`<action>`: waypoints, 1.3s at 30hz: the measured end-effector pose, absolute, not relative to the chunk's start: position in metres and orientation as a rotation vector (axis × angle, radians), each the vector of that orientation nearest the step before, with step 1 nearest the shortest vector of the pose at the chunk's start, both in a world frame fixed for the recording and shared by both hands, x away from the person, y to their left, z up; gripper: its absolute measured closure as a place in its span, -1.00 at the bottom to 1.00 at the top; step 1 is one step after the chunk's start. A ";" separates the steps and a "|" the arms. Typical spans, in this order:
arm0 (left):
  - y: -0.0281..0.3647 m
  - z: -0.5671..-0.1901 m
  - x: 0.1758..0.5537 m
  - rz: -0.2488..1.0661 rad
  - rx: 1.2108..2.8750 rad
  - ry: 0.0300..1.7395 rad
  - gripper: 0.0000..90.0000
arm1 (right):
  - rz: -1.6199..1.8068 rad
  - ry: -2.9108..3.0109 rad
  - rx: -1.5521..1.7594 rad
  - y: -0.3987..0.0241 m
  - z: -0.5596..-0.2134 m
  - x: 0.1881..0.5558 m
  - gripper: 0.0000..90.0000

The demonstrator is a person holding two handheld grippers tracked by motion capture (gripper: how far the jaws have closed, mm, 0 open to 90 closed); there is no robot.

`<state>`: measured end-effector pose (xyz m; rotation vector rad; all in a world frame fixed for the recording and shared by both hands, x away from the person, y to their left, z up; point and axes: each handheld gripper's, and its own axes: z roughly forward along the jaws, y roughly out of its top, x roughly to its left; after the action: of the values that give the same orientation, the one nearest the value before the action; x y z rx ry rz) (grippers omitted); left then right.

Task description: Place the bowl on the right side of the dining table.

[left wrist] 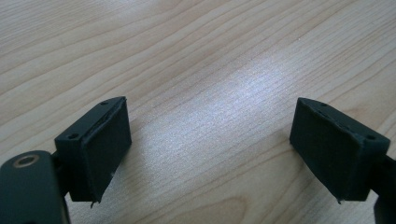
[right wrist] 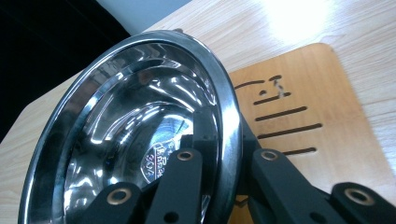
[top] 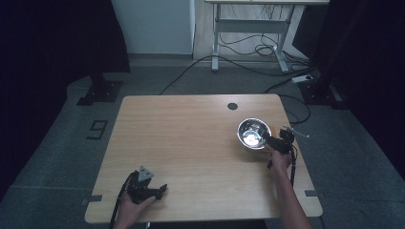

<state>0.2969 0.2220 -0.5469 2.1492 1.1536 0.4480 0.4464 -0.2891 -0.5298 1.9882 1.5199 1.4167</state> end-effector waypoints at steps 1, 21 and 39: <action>0.222 -0.547 0.297 0.448 2.149 1.153 -0.73 | 1.411 1.517 1.987 -0.291 -0.530 0.447 0.90; 0.222 -0.547 0.296 0.449 2.147 1.153 -0.72 | 1.352 1.438 2.053 -0.315 -0.543 0.453 0.90; 0.222 -0.547 0.296 0.451 2.145 1.154 -0.71 | 1.327 1.417 2.074 -0.321 -0.555 0.459 0.91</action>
<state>0.2958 0.2218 -0.5469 2.1455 1.1542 0.4505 0.4590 -0.3215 -0.5555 2.0740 1.4166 1.3269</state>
